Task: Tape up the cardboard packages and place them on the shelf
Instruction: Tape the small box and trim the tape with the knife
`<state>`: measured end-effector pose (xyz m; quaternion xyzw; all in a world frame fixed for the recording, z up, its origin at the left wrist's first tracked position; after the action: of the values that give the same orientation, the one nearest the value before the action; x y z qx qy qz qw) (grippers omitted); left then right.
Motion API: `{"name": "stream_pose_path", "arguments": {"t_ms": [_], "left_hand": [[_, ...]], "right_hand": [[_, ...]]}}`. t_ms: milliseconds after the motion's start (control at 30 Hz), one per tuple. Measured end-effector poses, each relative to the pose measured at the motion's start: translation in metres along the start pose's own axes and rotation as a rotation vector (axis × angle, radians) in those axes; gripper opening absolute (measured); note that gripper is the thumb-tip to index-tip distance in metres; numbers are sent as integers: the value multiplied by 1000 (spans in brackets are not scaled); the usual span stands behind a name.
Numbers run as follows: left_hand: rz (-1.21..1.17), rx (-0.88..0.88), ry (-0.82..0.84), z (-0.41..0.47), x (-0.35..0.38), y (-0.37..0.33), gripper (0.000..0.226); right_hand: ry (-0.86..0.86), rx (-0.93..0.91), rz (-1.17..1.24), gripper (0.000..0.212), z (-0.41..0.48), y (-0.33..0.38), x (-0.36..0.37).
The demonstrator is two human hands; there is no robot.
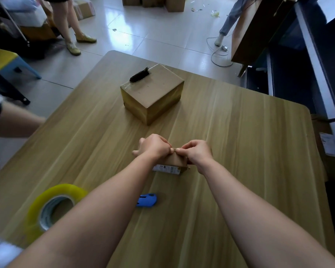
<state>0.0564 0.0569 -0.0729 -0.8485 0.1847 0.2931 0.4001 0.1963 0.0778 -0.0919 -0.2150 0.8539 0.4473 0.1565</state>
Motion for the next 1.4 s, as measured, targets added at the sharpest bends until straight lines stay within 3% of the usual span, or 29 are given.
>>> {"name": "stream_pose_path", "arguments": {"t_ms": [600,700,933,1167,1400], "left_hand": [[-80,66,33,-11,-3,7,4],[-18,40,-5,-15,-2,4,16],[59,14,-43,-16,0,-1,13],[59,32,-2,-12,-2,-1,14],[46,9,21,-7,-1,2,13]], "right_hand": [[173,-6,178,18,-9,-4,-16],[171,-12,163,21,-9,-6,-12],[247,24,114,18,-12,-2,-12],[83,-179,-265,5,0,8,-11],[124,-306,-504,5,5,19,-12]]}}
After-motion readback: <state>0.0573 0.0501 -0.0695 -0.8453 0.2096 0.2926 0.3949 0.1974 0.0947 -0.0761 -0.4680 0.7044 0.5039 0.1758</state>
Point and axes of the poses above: each hand's wrist, its own z-axis towards the middle knuckle, its own x-axis out of the palm, y = z × x, the point moved 1 cm from there along z, towards the middle knuckle, and after that the axes turned 2 degrees about -z, right-handed, at the moved point
